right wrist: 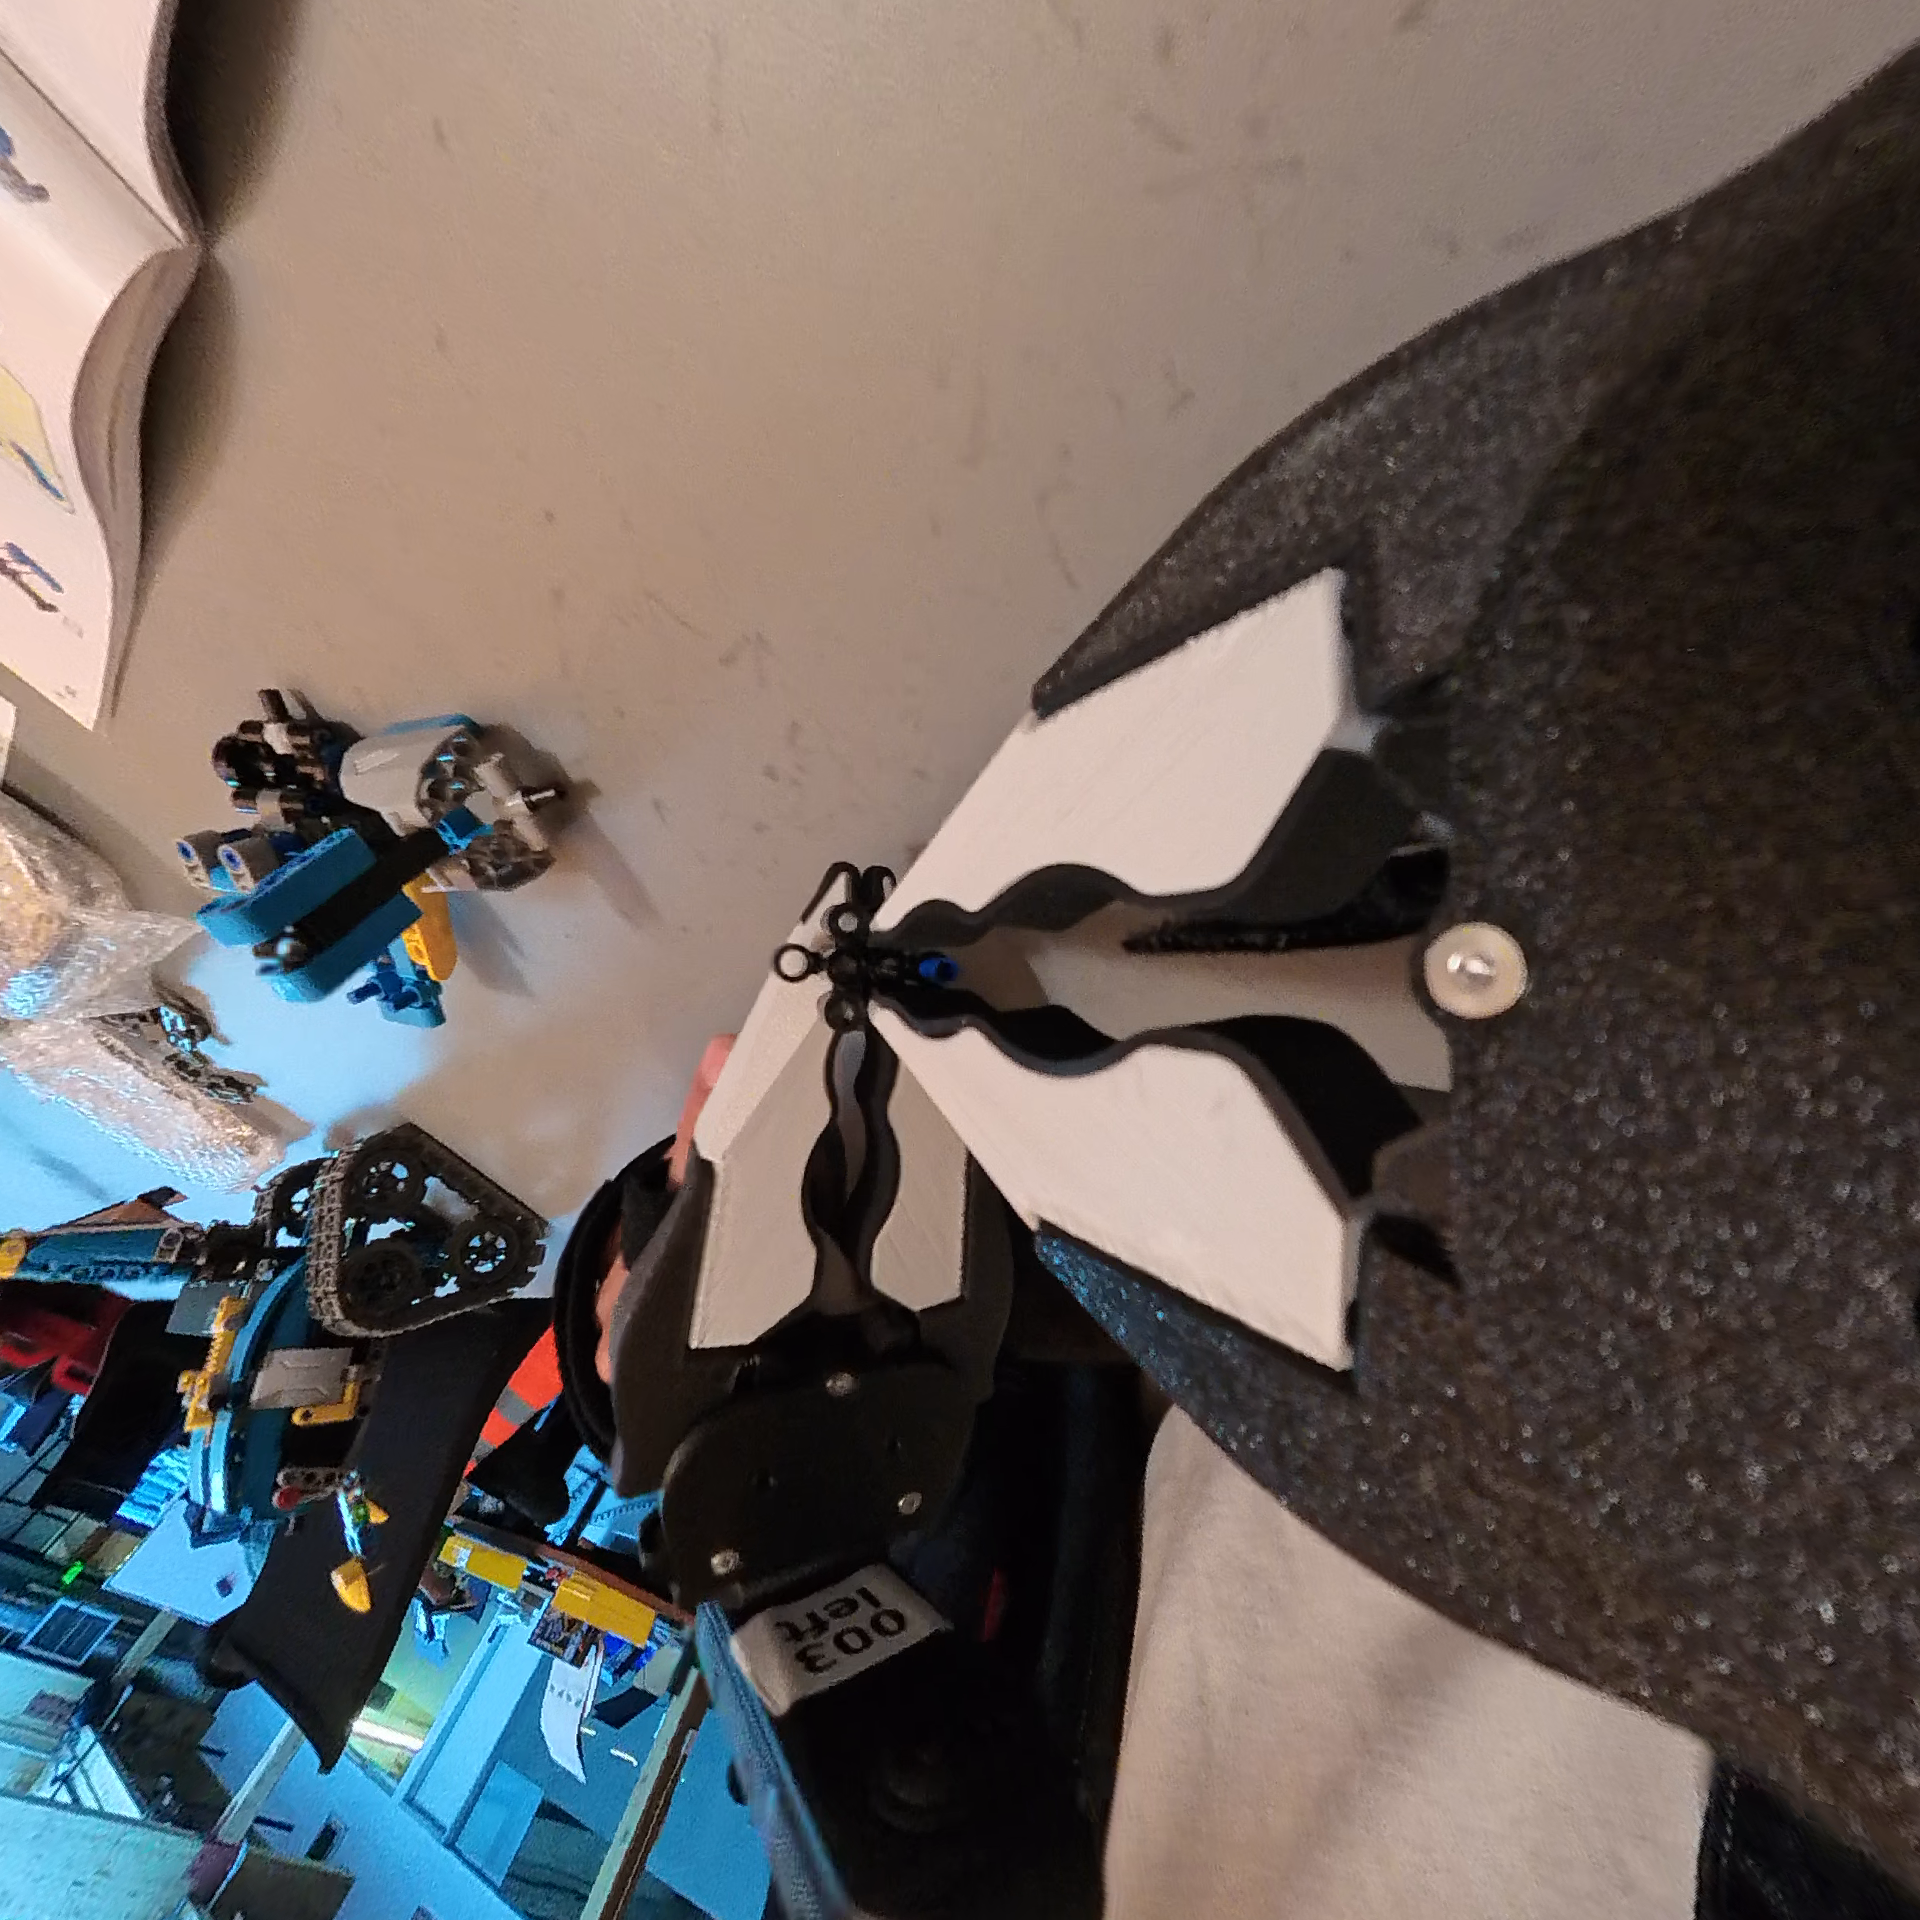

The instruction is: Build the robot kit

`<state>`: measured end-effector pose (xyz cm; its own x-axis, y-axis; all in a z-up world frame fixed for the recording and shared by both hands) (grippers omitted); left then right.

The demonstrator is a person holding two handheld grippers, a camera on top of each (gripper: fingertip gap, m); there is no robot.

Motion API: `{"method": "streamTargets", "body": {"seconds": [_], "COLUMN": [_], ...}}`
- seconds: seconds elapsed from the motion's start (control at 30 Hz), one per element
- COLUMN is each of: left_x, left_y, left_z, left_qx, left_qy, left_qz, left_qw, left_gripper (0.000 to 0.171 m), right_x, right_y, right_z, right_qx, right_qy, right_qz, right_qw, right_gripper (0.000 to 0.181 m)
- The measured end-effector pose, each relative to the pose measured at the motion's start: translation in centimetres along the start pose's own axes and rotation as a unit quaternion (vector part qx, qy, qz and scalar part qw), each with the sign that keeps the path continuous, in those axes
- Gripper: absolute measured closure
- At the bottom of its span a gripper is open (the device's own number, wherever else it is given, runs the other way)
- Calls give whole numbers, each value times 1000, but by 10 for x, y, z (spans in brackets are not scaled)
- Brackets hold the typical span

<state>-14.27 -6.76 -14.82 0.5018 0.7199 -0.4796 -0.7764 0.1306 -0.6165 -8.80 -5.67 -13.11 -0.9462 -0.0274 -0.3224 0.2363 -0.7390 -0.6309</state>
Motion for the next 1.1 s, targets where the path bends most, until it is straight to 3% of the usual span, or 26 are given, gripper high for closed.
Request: {"method": "streamTargets", "body": {"seconds": [0.03,0.13,0.23,0.33,0.43,0.53,0.6,0.67,0.83,0.97,1.1], "left_x": [-1,-5,-9,-12,-14,-15,-16,-17,-19,-25,-29], "left_y": [-1,-4,-4,-4,-7,-10,-10,-11,-14,-18,-21], "left_z": [3,10,22,28,25,19,17,15,10,12,17], "left_qx": [-14,-83,-184,-270,-295,-307,-309,-307,-283,-299,-333], "left_qy": [0,22,60,111,148,181,192,200,205,224,245], "left_qz": [-7,-26,-49,-72,-80,-83,-83,-85,-88,-113,-135], "left_qw": [1000,996,980,954,941,931,928,927,933,921,901], "left_gripper": [170,170,169,169,169,169,169,169,169,168,167], "right_x": [-1,-8,-20,-17,-1,6,11,13,11,5,5], "right_y": [-2,-10,-26,-26,-13,-5,-3,-1,4,4,1], "right_z": [1,8,21,33,34,28,32,31,33,35,43], "right_qx": [-5,-38,-153,-332,-442,-508,-523,-543,-543,-490,-450], "right_qy": [-3,-15,18,123,222,290,291,301,284,230,173], "right_qz": [-7,-31,-74,-52,7,49,54,71,74,49,18], "right_qw": [1000,999,985,934,869,810,799,781,786,839,876], "right_gripper": [175,173,156,138,116,110,111,125,139,141,127]}}
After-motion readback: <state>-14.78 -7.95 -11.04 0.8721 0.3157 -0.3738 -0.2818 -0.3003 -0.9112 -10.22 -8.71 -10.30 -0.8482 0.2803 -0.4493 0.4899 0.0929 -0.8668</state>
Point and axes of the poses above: each gripper's, where its closed fingertips meet, x out along the fingers, y out of its underside, z = x × y across the jaws, the point moved 4 cm from there along -x, back along the fingers, and after that the axes turned 7 degrees about -y, right-handed, at the moved point
